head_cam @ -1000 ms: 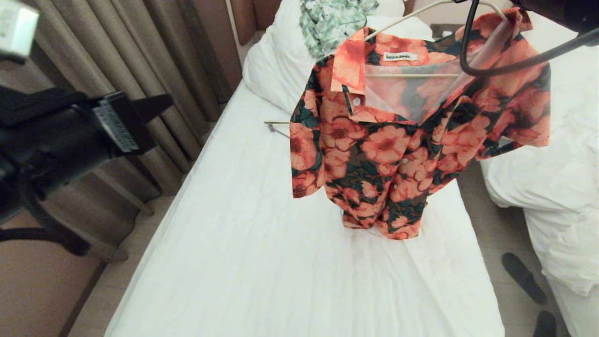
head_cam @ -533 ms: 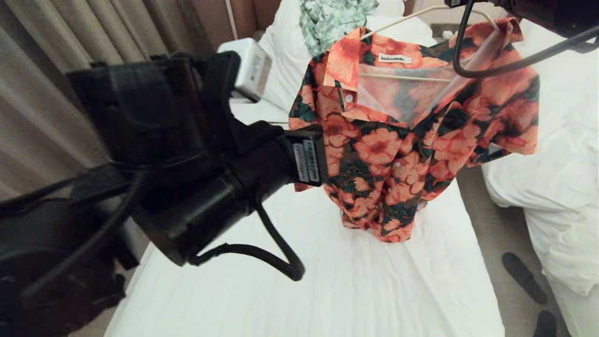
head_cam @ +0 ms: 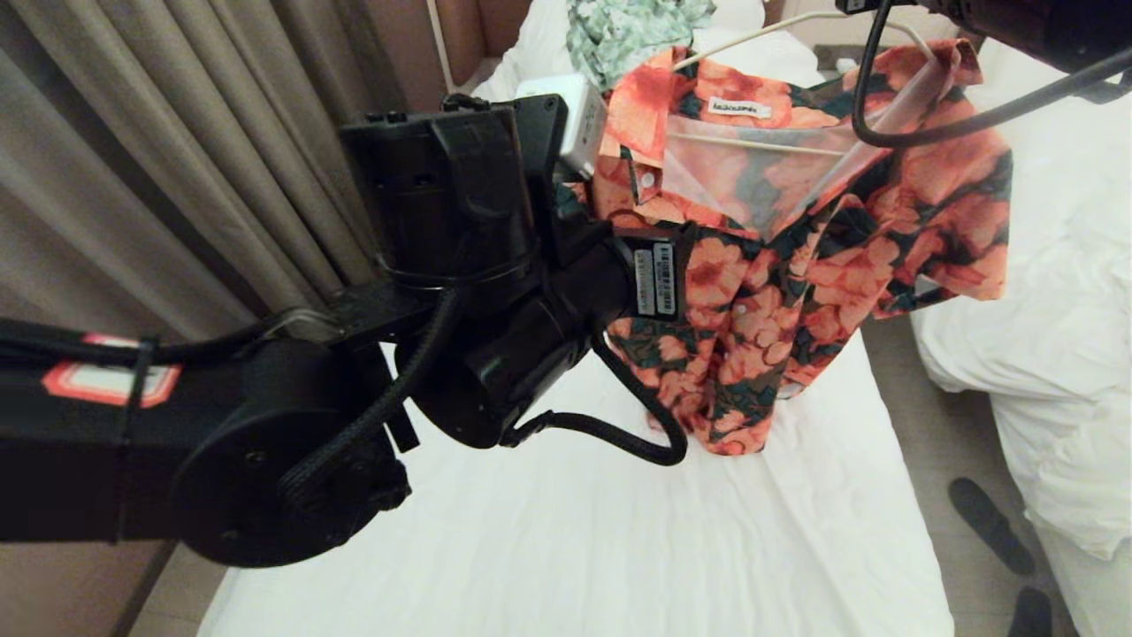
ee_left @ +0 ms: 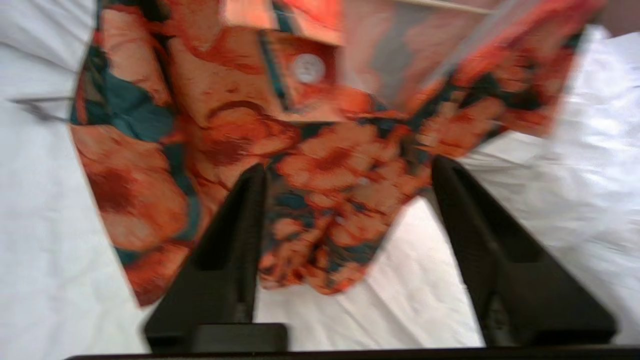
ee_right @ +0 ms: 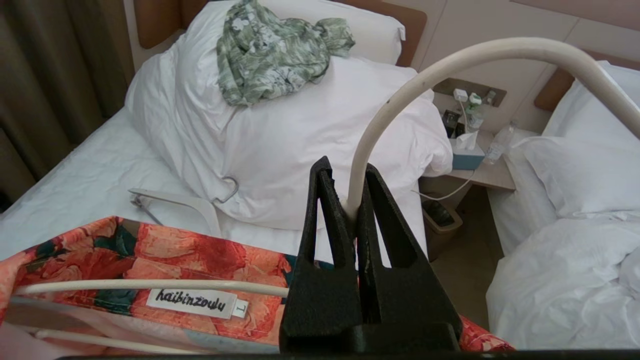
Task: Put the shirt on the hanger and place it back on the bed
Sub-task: Take the clothes hanger out of the clothes
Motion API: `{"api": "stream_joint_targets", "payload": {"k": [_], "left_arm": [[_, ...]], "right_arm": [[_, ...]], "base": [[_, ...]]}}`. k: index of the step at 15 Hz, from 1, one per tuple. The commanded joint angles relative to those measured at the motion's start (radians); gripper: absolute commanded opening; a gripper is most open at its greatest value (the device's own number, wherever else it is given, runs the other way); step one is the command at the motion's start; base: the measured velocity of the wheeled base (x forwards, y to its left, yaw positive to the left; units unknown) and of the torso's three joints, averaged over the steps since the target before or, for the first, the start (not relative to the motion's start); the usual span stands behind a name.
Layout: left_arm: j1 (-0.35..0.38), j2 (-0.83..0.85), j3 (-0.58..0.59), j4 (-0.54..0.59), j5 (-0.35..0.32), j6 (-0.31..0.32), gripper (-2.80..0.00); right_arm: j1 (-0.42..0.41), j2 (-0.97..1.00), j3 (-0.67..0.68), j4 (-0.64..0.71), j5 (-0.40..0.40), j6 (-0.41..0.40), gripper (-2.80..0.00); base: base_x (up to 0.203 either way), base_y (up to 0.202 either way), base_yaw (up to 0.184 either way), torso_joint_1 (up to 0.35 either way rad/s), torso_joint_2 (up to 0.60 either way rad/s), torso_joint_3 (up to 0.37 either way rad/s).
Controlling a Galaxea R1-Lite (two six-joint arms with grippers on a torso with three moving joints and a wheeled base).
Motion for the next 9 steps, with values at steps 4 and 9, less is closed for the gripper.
{"api": "stream_joint_targets", "payload": {"k": [4, 9], "left_arm": [[0.042, 0.089, -0.129, -0.006, 0.026, 0.084, 0.00], [0.056, 0.150, -0.231, -0.040, 0.034, 0.190, 0.00]], "right_arm": [[0.022, -0.017, 0.003, 0.008, -0.003, -0.003, -2.80], [0.056, -0.019, 0.005, 0.048, -0.004, 0.041, -2.80]], "base": [[0.000, 0.000, 0.000, 0.000, 0.00, 0.000], [0.000, 0.000, 0.000, 0.000, 0.00, 0.000]]}}
